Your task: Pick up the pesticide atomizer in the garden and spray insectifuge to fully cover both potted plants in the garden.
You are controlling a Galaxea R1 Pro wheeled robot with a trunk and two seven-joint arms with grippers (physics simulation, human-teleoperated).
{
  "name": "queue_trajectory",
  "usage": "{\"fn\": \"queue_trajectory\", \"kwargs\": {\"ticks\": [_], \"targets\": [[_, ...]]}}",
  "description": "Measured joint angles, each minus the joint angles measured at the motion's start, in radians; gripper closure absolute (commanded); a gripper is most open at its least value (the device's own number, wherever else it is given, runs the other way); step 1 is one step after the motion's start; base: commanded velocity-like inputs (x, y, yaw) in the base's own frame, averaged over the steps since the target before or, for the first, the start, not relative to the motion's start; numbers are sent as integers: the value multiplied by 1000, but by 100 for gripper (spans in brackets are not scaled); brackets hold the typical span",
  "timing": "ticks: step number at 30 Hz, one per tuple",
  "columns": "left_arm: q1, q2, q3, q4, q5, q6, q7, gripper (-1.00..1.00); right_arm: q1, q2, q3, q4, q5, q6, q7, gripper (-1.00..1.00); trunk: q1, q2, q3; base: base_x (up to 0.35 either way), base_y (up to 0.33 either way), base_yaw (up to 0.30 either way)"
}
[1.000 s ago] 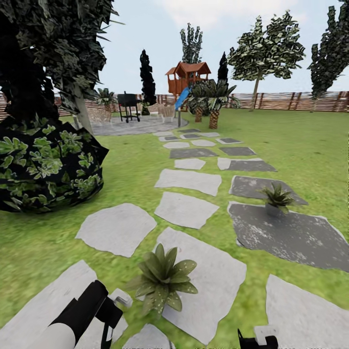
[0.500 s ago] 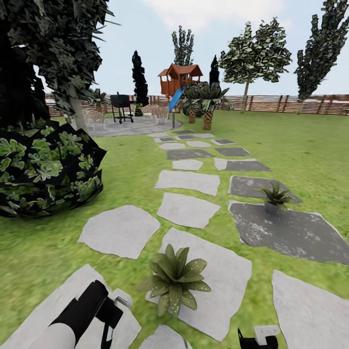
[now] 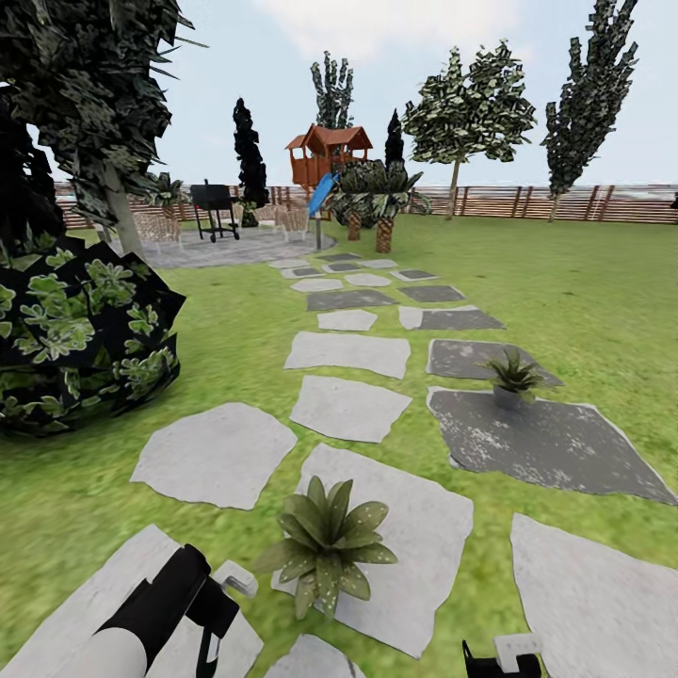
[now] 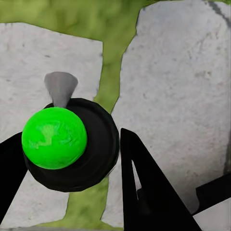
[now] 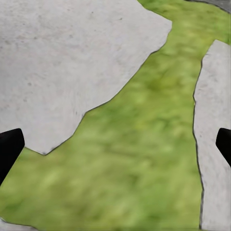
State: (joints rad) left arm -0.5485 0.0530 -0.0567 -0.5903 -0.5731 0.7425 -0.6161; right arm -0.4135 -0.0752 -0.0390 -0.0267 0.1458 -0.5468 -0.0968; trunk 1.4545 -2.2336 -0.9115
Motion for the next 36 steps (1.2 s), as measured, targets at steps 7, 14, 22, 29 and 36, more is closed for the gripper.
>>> {"fn": "queue_trajectory", "kwargs": {"ticks": [7, 14, 22, 29, 36], "targets": [[0, 0, 1, 0, 1, 3, 0, 100, 0, 0, 0, -1, 0, 0, -1, -100, 0, 0, 0, 0, 162, -30], [-1, 0, 1, 0, 1, 3, 0, 100, 0, 0, 0, -1, 0, 0, -1, -100, 0, 0, 2, 0, 301, -239], [-1, 0, 1, 0, 1, 5, 0, 100, 0, 0, 0, -1, 0, 0, 1, -100, 0, 0, 5, 0, 304, -257], [-1, 0, 2, 0, 1, 5, -2, 100, 0, 1, 0, -1, 0, 0, 1, -100, 0, 0, 8, 0, 304, -257], [-1, -1, 2, 0, 1, 4, -1, 100, 0, 1, 0, -1, 0, 0, 1, -100, 0, 0, 10, 71, 293, -257]]}}
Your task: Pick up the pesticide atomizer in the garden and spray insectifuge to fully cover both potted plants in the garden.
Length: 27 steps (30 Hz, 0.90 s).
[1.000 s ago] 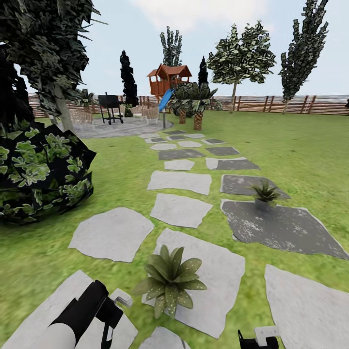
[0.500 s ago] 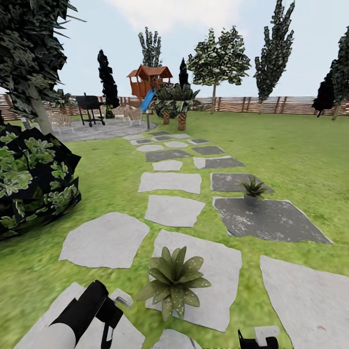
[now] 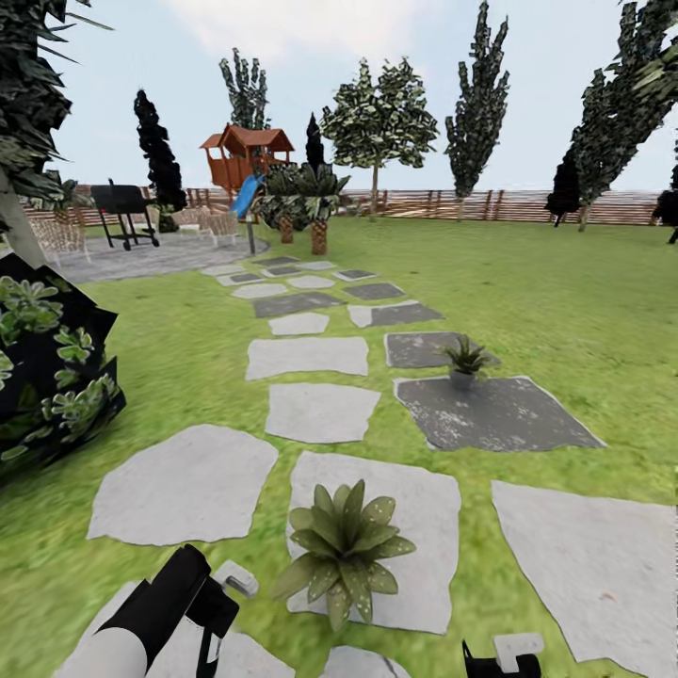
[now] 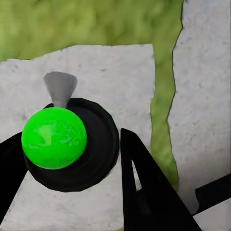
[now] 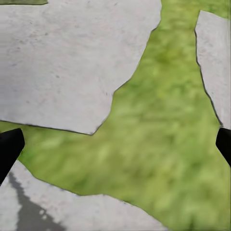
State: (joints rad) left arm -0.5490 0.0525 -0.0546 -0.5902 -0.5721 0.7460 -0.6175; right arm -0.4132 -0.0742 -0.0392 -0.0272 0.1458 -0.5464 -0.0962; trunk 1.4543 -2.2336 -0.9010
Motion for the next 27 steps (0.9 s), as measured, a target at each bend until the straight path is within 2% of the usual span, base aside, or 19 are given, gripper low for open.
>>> {"fn": "queue_trajectory", "kwargs": {"ticks": [13, 22, 25, 27], "targets": [[6, 2, -12, 4, -7, -2, 0, 100, 0, 0, 0, 0, 0, 0, 0, -100, 0, 0, 5, 23, 30, -250], [8, 12, -14, 15, -10, -1, -2, 100, 0, 0, 0, 0, 0, 0, 0, -100, 0, 0, 5, 0, 11, -22], [8, 13, -14, 15, -10, -1, -2, 100, 0, 1, 0, 0, 0, 0, 0, -100, 0, 0, 5, 0, 219, 0], [8, 11, -27, 15, -9, 0, -2, 100, 0, 1, 0, 0, 0, 0, 1, -100, 0, 0, 5, 0, 294, -33]]}}
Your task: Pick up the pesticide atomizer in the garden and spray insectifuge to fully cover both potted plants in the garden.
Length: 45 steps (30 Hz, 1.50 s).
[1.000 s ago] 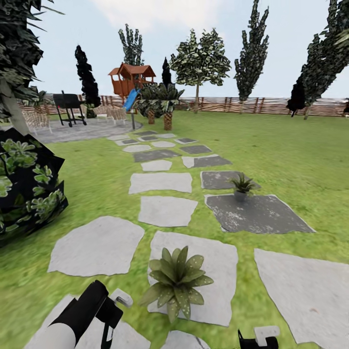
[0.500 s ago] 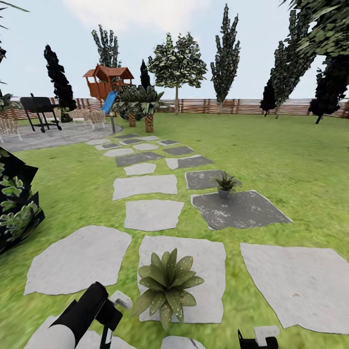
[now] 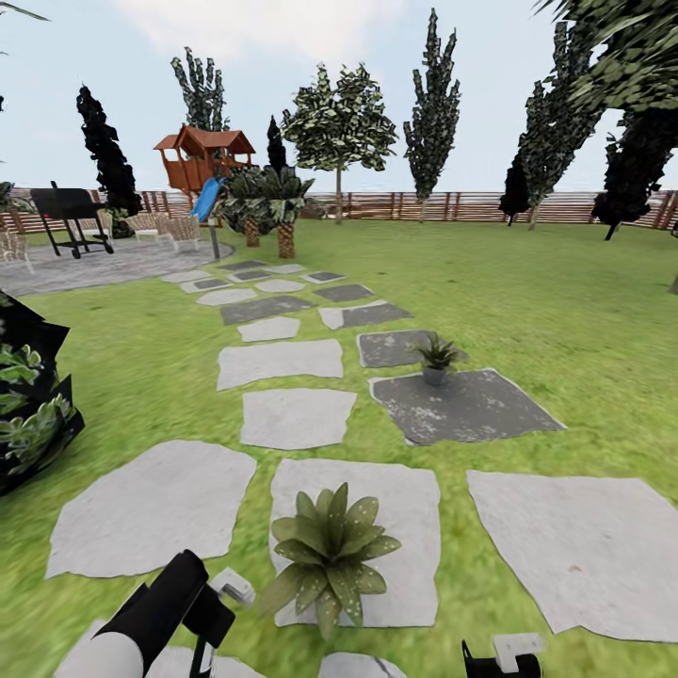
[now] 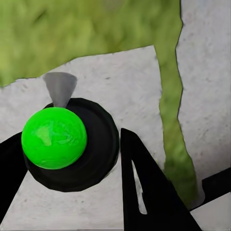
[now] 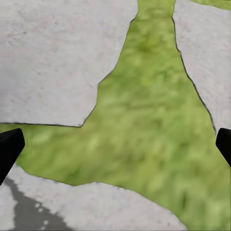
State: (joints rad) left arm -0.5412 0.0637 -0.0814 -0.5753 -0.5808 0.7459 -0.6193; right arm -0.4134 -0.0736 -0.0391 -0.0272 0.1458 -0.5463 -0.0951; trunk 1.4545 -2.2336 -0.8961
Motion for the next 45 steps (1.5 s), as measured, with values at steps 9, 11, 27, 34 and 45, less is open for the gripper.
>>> {"fn": "queue_trajectory", "kwargs": {"ticks": [9, 11, 27, 34, 45], "targets": [[2, -6, -59, 4, 0, -1, -1, 100, 0, 0, 1, 0, 0, 0, 0, -100, 0, 0, 0, 0, 253, -237], [4, 0, -90, 21, 3, -1, -32, 100, 0, 0, 0, 0, 0, 0, 0, -100, 0, 0, 0, 0, 20, -264], [4, 0, -153, 7, -6, 0, -79, 100, 0, 0, 0, 0, 0, 0, 0, -100, 1, 0, 4, -112, 68, -123], [4, -8, -151, 6, -2, 4, -37, 100, 0, 0, 0, 0, 0, 0, 1, -100, 0, 0, 8, -152, 246, -96], [4, -10, -153, 7, 1, 1, -36, 100, 0, 0, 0, 1, 0, 0, 0, -100, 0, 0, 8, 116, 222, -123]]}}
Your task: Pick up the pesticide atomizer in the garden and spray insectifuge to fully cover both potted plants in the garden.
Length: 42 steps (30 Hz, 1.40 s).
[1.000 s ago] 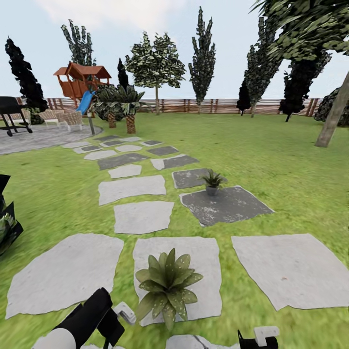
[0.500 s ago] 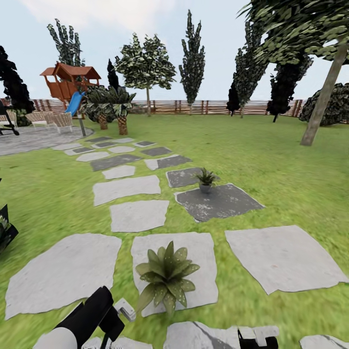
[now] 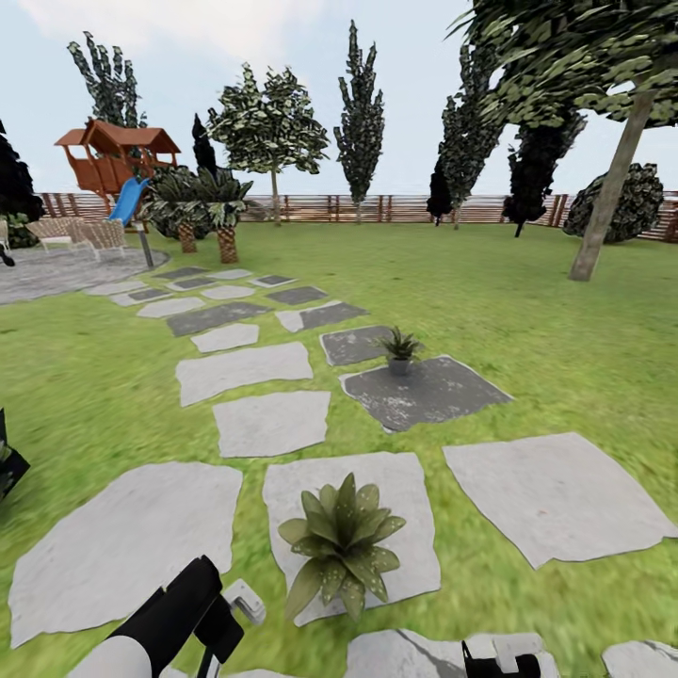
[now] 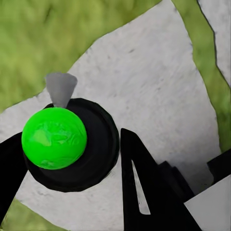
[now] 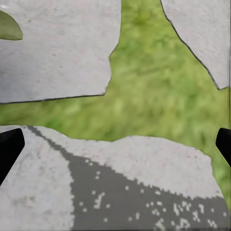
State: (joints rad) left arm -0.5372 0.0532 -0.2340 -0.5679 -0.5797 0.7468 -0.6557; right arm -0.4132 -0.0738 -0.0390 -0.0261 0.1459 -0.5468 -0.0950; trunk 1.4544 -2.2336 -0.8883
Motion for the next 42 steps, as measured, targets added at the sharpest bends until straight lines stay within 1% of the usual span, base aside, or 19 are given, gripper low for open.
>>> {"fn": "queue_trajectory", "kwargs": {"ticks": [5, 12, 19, 24, 32, 35, 38, 42], "targets": [[0, 1, 0, 0, -4, -1, -1, 100, 0, 0, 0, -1, 0, 0, 0, -100, 0, 0, 0, 5, 5, -227], [1, 1, 0, -1, -4, 0, 0, 100, 0, 0, 0, 0, 0, 0, 0, -100, 0, 0, 0, -19, 8, -15], [-1, 0, 2, -1, -3, 4, 0, 100, 0, 0, 0, -1, -1, 0, -1, -100, 0, 0, 0, -85, 255, -17], [-2, -1, 2, 0, 1, 3, 0, 100, 0, 0, 0, -1, -1, 0, 0, -100, 0, 0, 0, 166, 248, -264], [-1, 0, 0, 0, -1, 1, 0, 100, 0, 0, 0, -1, -1, 0, 0, -100, 0, 0, 0, 58, 23, -292], [-1, 9, 1, 0, -3, 1, 1, 100, 0, 0, 0, -1, -1, 0, 0, -100, 0, 0, 0, 1, 9, -289], [-4, 12, 3, -2, -1, 3, 2, 100, 0, 0, 0, -1, -2, 0, 0, -100, 0, 0, 0, 0, 211, -100], [-4, 5, 2, -2, 2, 4, 5, 100, 0, 0, 0, -1, -2, 0, 0, -100, 0, 0, 0, 0, 298, -6]]}}
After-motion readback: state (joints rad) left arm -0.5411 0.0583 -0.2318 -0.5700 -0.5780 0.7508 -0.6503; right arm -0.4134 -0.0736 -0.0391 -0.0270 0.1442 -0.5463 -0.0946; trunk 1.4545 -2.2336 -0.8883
